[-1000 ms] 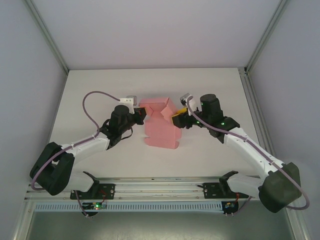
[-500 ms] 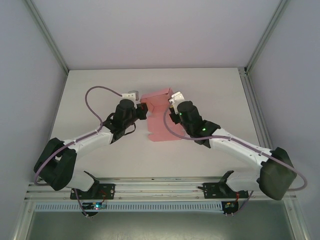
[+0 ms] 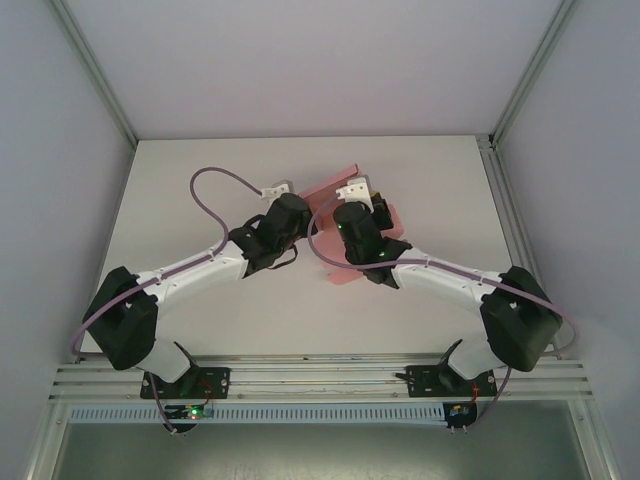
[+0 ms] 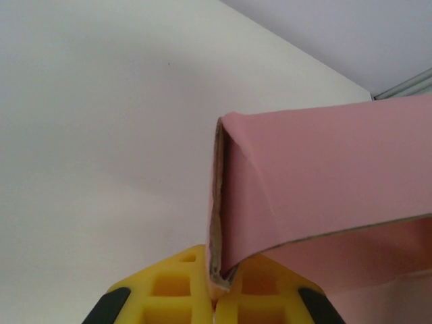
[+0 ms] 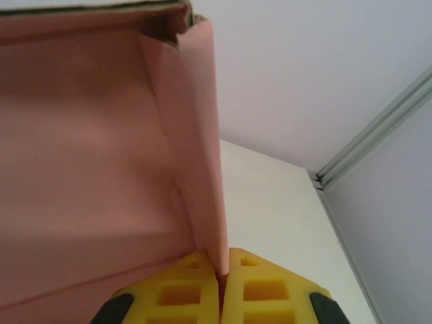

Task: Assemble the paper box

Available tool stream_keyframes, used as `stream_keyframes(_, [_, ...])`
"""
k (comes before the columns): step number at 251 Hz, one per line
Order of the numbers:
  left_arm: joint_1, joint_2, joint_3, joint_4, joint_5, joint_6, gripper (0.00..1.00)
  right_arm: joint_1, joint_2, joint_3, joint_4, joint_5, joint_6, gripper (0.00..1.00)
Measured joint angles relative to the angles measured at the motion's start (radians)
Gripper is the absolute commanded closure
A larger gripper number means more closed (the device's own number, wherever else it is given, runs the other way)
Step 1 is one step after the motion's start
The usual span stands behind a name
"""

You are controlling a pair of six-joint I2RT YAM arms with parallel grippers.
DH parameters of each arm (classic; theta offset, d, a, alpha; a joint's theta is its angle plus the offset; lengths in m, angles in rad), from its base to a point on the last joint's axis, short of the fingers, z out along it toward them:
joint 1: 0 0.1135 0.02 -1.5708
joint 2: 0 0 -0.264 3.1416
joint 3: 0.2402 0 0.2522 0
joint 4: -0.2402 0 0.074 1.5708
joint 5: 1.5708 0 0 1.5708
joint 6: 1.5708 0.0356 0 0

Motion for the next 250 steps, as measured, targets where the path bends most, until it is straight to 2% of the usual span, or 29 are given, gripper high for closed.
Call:
stream_keyframes(44, [-0.006, 0.005, 0.022, -0.031, -0.002, -0.071, 1.0, -0.002, 0.026, -0.005, 0.1, 0.035, -0.103, 1.0])
stream_keyframes(54, [-0.006, 0.008, 0.026, -0.03, -0.002, -0.073, 1.0, -0.002, 0.022, -0.016, 0.125, 0.028, -0.118, 0.9])
stream_keyframes(72, [-0.005, 0.011, 0.026, -0.038, -0.005, -0.073, 1.0, -0.008, -0.014, -0.049, 0.126, -0.041, -0.118, 0.83])
stream_keyframes(96, [-0.004, 0.019, 0.023, -0.044, -0.003, -0.066, 1.0, -0.055, -0.116, -0.089, 0.062, -0.257, -0.07, 0.65])
stream_keyframes(112, [-0.003, 0.019, 0.023, -0.044, -0.005, -0.055, 1.0, -0.098, -0.205, -0.113, 0.026, -0.42, -0.037, 0.43])
stream_keyframes(131, [-0.002, 0.019, 0.021, -0.046, -0.013, -0.029, 1.0, -0.133, -0.306, -0.136, 0.005, -0.559, -0.017, 0.26])
stream_keyframes(156, [-0.002, 0.018, 0.016, -0.05, -0.032, 0.0, 1.0, -0.145, -0.423, -0.164, -0.014, -0.673, -0.019, 0.22])
stream_keyframes(190, [-0.002, 0.017, 0.016, -0.057, -0.037, 0.038, 1.0, -0.168, -0.514, -0.175, -0.074, -0.743, -0.023, 0.21])
stream_keyframes(225, [-0.002, 0.014, 0.016, -0.057, -0.027, 0.086, 1.0, -0.219, -0.533, -0.161, -0.188, -0.847, -0.038, 0.23])
stream_keyframes(250, [-0.002, 0.008, 0.014, -0.056, -0.018, 0.114, 1.0, -0.29, -0.503, -0.106, -0.302, -0.955, -0.038, 0.24])
